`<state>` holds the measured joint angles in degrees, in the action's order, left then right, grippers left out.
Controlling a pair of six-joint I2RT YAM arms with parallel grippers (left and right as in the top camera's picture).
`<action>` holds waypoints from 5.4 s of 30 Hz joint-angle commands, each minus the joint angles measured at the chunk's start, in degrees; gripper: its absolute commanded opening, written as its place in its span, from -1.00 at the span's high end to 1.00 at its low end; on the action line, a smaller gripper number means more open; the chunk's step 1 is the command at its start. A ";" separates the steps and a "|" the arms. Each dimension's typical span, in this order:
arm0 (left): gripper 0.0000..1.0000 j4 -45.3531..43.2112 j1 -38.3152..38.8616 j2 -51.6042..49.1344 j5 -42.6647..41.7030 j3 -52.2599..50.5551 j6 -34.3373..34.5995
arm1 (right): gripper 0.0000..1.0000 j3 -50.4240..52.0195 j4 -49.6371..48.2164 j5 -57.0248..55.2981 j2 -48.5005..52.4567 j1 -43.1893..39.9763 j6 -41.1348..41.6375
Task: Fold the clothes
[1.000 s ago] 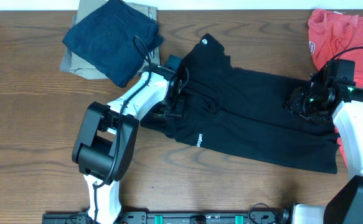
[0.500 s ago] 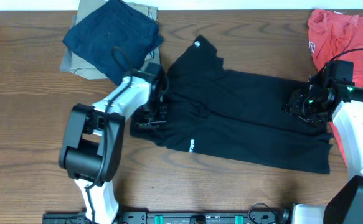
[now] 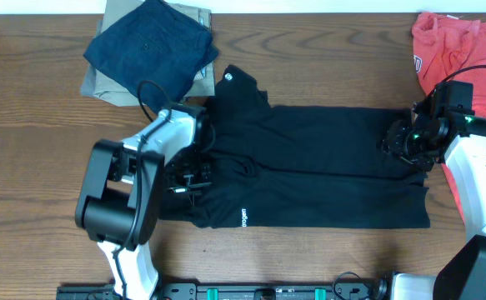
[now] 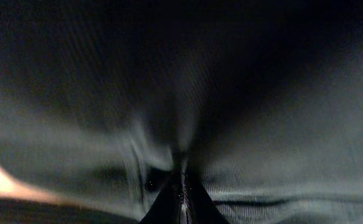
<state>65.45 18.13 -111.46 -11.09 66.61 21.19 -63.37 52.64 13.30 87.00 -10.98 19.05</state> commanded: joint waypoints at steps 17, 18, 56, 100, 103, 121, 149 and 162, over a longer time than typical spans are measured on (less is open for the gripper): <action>0.88 -4.24 5.64 34.51 1.29 -9.53 5.97 | -0.11 -0.37 -0.79 1.36 0.33 0.57 2.14; 0.88 -7.17 5.64 34.53 1.31 -9.53 5.14 | -0.10 -0.35 -0.79 1.88 0.33 0.57 2.12; 0.88 -23.47 4.24 11.78 0.42 -22.23 6.56 | -0.06 0.46 2.82 1.51 0.33 0.55 2.80; -0.96 -9.62 8.50 39.63 -4.24 -24.17 12.31 | 0.97 14.58 -5.46 -12.46 0.24 -11.45 12.87; -0.96 -9.57 8.50 39.63 -4.26 -24.17 12.33 | 0.97 16.28 -5.99 -12.96 0.28 -11.47 14.40; -0.96 -9.75 8.50 39.63 -4.26 -24.17 12.31 | 0.97 26.12 -8.85 -11.80 0.28 -14.05 21.22; -0.95 -17.07 8.50 39.67 -4.24 -17.14 8.74 | -0.98 20.20 8.74 -15.37 -31.89 -23.96 10.78; -0.97 -31.39 -0.57 35.50 0.11 -5.70 0.11 | -0.99 12.13 -3.91 10.01 -29.49 -21.05 -1.53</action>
<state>36.91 19.57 -73.10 -11.97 59.90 25.98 -48.77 50.94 15.86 55.90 -33.89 21.28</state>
